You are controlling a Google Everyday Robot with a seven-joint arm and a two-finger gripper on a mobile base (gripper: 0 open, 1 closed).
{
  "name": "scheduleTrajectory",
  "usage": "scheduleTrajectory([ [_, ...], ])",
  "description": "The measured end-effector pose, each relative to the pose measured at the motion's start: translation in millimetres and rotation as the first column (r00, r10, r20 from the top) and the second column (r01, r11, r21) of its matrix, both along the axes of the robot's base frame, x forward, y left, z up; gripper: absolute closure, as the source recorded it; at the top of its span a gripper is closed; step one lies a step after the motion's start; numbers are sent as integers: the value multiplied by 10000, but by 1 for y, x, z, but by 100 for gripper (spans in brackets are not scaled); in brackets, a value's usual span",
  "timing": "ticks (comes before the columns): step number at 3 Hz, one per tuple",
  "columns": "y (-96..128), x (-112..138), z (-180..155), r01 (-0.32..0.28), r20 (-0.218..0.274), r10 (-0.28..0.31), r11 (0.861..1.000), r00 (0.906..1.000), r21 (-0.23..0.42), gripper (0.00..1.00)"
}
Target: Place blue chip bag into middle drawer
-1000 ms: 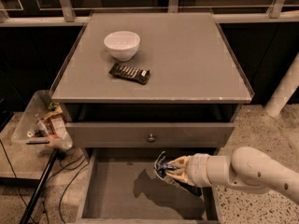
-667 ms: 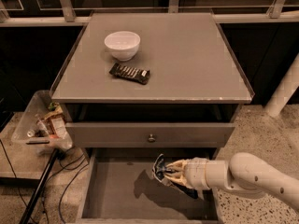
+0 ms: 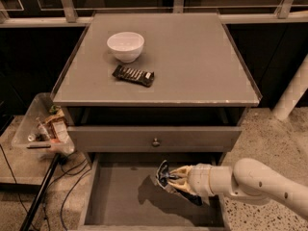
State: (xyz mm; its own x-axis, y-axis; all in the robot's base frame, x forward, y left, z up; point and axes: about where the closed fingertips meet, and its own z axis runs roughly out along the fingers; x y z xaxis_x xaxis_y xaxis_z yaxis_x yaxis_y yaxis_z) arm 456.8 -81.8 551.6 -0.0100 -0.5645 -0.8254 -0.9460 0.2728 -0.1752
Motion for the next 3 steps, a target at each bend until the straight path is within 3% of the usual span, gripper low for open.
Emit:
scheduleTrajectory([
  [2,23,10,-71,2,-469,-2,10000,9989,-4,100],
  [3,33,14,-104,38,-66,-40,9994,10000,-340,100],
])
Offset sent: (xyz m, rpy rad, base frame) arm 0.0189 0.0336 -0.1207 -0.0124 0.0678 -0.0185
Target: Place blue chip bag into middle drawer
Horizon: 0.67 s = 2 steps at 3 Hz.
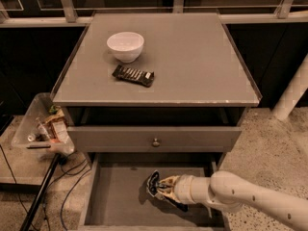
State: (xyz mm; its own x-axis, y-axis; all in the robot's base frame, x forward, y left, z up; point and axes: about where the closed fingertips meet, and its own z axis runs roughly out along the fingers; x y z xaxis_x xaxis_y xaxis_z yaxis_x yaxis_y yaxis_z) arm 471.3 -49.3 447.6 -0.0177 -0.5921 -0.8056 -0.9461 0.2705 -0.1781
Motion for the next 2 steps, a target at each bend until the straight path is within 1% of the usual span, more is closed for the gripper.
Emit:
scheduleTrajectory([
  [1,1,11,-21,226,833,-191,9989,9963,-410,100],
  [2,0,23,-38,633,1661,-471,9936,9850,-937,100],
])
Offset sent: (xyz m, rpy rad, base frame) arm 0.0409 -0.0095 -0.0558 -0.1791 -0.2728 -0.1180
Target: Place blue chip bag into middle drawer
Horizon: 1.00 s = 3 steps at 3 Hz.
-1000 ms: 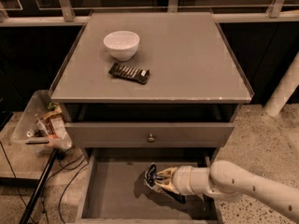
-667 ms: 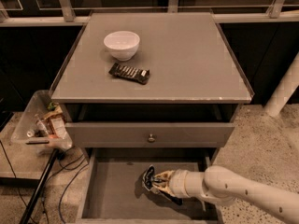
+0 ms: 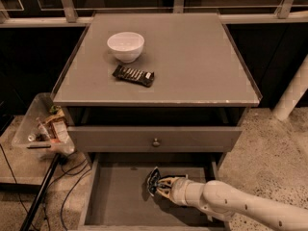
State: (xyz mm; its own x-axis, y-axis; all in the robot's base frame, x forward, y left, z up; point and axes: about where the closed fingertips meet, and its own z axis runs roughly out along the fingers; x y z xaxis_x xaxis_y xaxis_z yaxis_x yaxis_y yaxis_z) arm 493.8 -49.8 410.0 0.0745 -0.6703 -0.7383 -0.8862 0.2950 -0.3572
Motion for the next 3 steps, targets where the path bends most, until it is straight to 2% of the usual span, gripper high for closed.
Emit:
scheduleTrajectory([
  [1,-4,6,0,212,134,-211,9997,9997,-98,100],
  [2,-4,6,0,212,134,-211,9997,9997,-98,82],
  [3,-4,6,0,212,134,-210,9997,9997,-98,59],
])
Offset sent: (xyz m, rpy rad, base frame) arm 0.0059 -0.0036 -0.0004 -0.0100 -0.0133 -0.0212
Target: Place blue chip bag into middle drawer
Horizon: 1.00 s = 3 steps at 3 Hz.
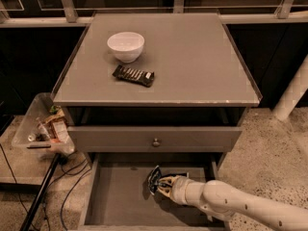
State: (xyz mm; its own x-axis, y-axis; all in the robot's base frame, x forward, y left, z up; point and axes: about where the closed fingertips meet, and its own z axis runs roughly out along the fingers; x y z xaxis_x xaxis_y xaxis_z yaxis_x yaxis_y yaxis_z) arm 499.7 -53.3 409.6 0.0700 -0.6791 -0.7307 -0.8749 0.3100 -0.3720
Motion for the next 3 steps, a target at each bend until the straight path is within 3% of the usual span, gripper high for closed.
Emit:
scheduleTrajectory([
  [2,0,0,0,-1,0,1,10000,10000,1,12],
  [3,0,0,0,-1,0,1,10000,10000,1,0],
])
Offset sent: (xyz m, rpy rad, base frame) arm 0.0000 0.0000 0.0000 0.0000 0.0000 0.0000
